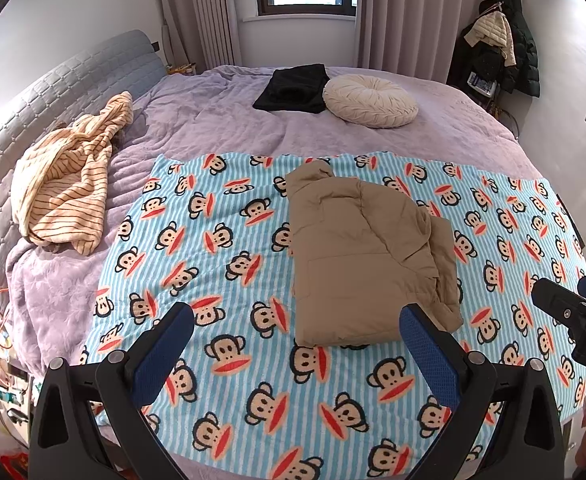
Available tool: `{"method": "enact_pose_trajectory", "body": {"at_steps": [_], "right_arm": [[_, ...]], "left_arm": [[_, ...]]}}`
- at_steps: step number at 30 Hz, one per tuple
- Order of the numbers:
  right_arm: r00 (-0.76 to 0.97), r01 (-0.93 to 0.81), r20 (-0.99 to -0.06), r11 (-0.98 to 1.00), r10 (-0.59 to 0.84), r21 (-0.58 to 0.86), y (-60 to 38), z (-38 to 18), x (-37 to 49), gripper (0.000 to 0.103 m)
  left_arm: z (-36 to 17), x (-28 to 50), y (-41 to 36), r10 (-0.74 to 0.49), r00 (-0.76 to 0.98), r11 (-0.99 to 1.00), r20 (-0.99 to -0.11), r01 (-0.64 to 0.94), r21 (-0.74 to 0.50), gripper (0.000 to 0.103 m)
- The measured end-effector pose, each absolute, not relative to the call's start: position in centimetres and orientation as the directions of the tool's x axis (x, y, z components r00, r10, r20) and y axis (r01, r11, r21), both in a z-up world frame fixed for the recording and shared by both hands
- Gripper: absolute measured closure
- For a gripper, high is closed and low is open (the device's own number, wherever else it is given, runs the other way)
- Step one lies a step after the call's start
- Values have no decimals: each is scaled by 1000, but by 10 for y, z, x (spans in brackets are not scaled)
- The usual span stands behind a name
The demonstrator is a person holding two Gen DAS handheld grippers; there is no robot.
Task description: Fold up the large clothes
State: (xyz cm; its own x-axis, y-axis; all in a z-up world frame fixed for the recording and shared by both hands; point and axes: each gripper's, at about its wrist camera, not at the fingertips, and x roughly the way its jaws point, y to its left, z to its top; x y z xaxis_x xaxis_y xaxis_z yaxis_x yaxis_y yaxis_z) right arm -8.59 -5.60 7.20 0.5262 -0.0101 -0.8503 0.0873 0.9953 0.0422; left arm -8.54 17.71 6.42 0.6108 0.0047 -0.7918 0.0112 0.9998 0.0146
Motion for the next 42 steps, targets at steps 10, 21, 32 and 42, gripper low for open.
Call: {"method": "enact_pose_trajectory", "body": {"at_steps": [10, 21, 32, 42], "right_arm": [[525, 87, -851, 995, -9, 44, -56, 72, -85, 0], [523, 85, -852, 995, -7, 44, -57, 72, -83, 0], [521, 86, -854, 995, -8, 44, -57, 72, -83, 0], [518, 86, -856, 995, -5, 46, -56, 71, -83, 0]], "left_arm": [[64, -85, 178, 6, 611, 1000, -791, 10, 15, 0], [64, -84, 177, 7, 611, 1000, -792, 9, 15, 0], [64, -83, 178, 4, 610, 1000, -792, 12, 14, 0], [60, -78, 181, -19, 608, 1000, -794, 24, -6, 0]]}}
